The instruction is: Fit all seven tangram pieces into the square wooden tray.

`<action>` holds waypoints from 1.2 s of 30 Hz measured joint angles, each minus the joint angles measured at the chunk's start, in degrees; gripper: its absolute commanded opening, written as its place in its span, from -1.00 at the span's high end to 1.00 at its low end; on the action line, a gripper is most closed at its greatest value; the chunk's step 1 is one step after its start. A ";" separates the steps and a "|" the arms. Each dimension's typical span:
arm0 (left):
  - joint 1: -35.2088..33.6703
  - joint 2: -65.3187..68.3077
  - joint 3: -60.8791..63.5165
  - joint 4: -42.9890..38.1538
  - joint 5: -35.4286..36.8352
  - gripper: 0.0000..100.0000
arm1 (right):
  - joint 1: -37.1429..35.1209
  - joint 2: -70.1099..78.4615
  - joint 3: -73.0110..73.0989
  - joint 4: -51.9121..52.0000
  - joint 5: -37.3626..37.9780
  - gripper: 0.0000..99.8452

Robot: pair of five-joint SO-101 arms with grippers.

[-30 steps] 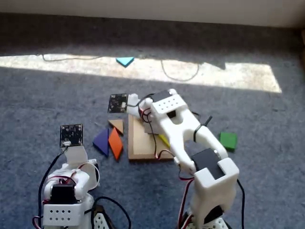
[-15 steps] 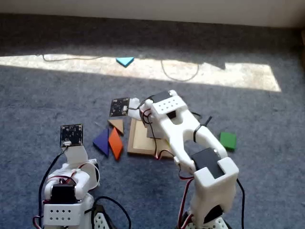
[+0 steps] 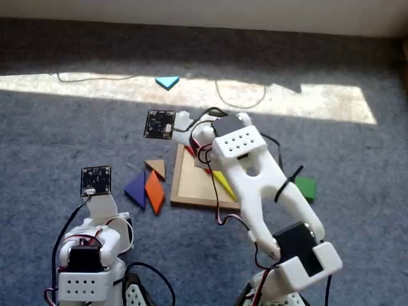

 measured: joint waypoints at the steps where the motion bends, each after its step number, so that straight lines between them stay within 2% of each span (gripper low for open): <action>1: 0.00 0.00 0.00 0.00 0.00 0.99 | 0.26 -1.58 0.00 1.32 -1.76 0.26; 6: 0.00 0.00 0.00 0.00 0.00 0.99 | 5.71 -6.95 0.00 7.91 -15.91 0.26; 13: 0.00 0.00 0.00 0.00 0.00 0.99 | 23.30 -7.91 0.62 16.97 -39.82 0.26; 19: 0.09 0.00 0.00 0.00 0.00 0.99 | 33.49 -7.91 9.41 19.25 -47.03 0.26; 25: 0.09 0.00 0.00 0.00 0.00 0.99 | 41.32 -7.91 20.04 10.20 -53.19 0.26; 36: 0.09 0.00 0.00 0.00 0.00 0.99 | 41.58 -8.09 33.58 -10.55 -63.30 0.26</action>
